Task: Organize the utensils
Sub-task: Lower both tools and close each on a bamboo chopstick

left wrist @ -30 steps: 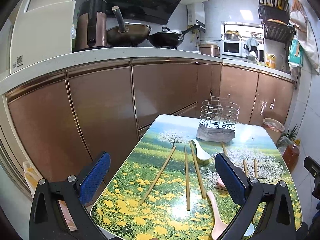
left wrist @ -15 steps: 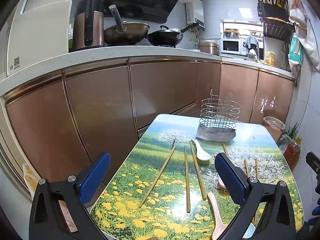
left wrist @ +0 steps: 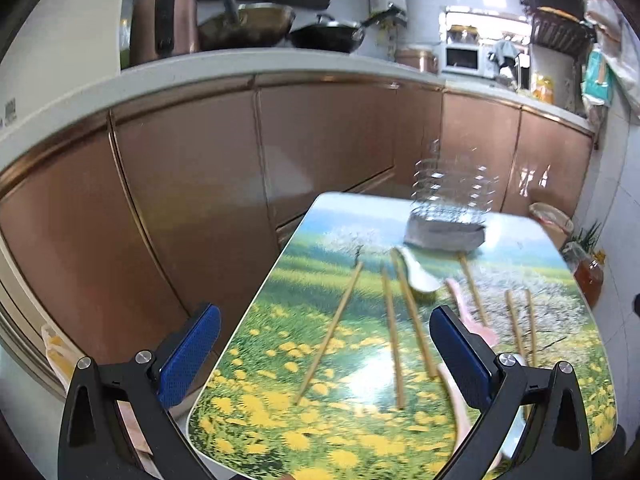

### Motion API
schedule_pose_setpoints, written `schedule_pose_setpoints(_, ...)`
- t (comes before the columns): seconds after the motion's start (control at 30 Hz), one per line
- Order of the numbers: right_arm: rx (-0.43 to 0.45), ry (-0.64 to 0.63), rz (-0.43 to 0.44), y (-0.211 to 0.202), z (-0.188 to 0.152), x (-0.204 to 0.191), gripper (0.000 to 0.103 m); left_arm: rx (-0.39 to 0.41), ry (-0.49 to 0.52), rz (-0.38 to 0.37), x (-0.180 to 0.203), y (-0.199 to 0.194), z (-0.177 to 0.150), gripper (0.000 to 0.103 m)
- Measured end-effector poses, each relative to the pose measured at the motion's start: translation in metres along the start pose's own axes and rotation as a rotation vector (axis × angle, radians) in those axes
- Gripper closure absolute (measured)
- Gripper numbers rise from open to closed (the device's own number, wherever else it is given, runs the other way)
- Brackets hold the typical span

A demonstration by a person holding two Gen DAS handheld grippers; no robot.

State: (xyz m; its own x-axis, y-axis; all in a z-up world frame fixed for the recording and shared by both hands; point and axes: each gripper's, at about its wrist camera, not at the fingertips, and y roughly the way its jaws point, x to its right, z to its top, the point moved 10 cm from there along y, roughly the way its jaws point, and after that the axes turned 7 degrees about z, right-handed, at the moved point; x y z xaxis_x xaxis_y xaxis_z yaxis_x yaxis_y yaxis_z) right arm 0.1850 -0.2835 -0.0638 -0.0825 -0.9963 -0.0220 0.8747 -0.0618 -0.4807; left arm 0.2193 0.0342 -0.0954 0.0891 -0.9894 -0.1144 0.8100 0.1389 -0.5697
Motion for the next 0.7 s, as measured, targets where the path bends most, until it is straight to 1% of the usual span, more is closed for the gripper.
schedule_pose_setpoints(0.03, -0.011, 0.009, -0.003, 0.002, -0.002, 0.004, 0.0, -0.015, 0.002, -0.001, -0.002, 0.006, -0.001, 0.0)
schedule_pose_setpoints(0.13, -0.063, 0.05, 0.007, 0.015, -0.011, 0.015, 0.0, -0.071, 0.02, -0.051, 0.006, 0.022, -0.012, 0.001)
schedule_pose_setpoints(0.2, -0.103, 0.063, 0.016, 0.025, -0.019, 0.017, 0.0, -0.111, 0.064, -0.077, 0.02, 0.034, -0.021, 0.004)
schedule_pose_setpoints(0.27, -0.155, 0.069, 0.038, 0.038, -0.03, 0.015, 0.0, -0.161, 0.099, -0.113, 0.036, 0.047, -0.031, 0.015)
schedule_pose_setpoints(0.3, -0.183, 0.075, 0.052, 0.046, -0.036, 0.014, 0.0, -0.189, 0.106, -0.137, 0.044, 0.054, -0.036, 0.019)
schedule_pose_setpoints(0.37, -0.231, 0.09, 0.077, 0.06, -0.044, 0.011, 0.003, -0.234, 0.118, -0.174, 0.056, 0.068, -0.044, 0.03)
schedule_pose_setpoints(0.4, -0.249, 0.094, 0.088, 0.066, -0.046, 0.009, 0.01, -0.252, 0.124, -0.186, 0.062, 0.075, -0.046, 0.033)
schedule_pose_setpoints(0.43, -0.268, 0.102, 0.107, 0.073, -0.048, 0.008, 0.02, -0.273, 0.129, -0.199, 0.067, 0.083, -0.049, 0.037)
schedule_pose_setpoints(0.47, -0.292, 0.114, 0.125, 0.08, -0.05, 0.007, 0.027, -0.292, 0.133, -0.214, 0.072, 0.09, -0.051, 0.043)
schedule_pose_setpoints(0.5, -0.316, 0.122, 0.136, 0.088, -0.052, 0.006, 0.041, -0.325, 0.138, -0.237, 0.079, 0.099, -0.053, 0.046)
schedule_pose_setpoints(0.53, -0.346, 0.127, 0.146, 0.098, -0.054, 0.005, 0.052, -0.348, 0.142, -0.255, 0.084, 0.106, -0.055, 0.054)
schedule_pose_setpoints(0.57, -0.368, 0.133, 0.157, 0.106, -0.056, 0.004, 0.055, -0.369, 0.144, -0.269, 0.088, 0.111, -0.056, 0.059)
schedule_pose_setpoints(0.63, -0.422, 0.155, 0.188, 0.122, -0.06, 0.0, 0.062, -0.415, 0.147, -0.286, 0.095, 0.126, -0.058, 0.063)
schedule_pose_setpoints(0.7, -0.472, 0.155, 0.205, 0.139, -0.064, -0.005, 0.063, -0.456, 0.15, -0.289, 0.099, 0.138, -0.059, 0.068)
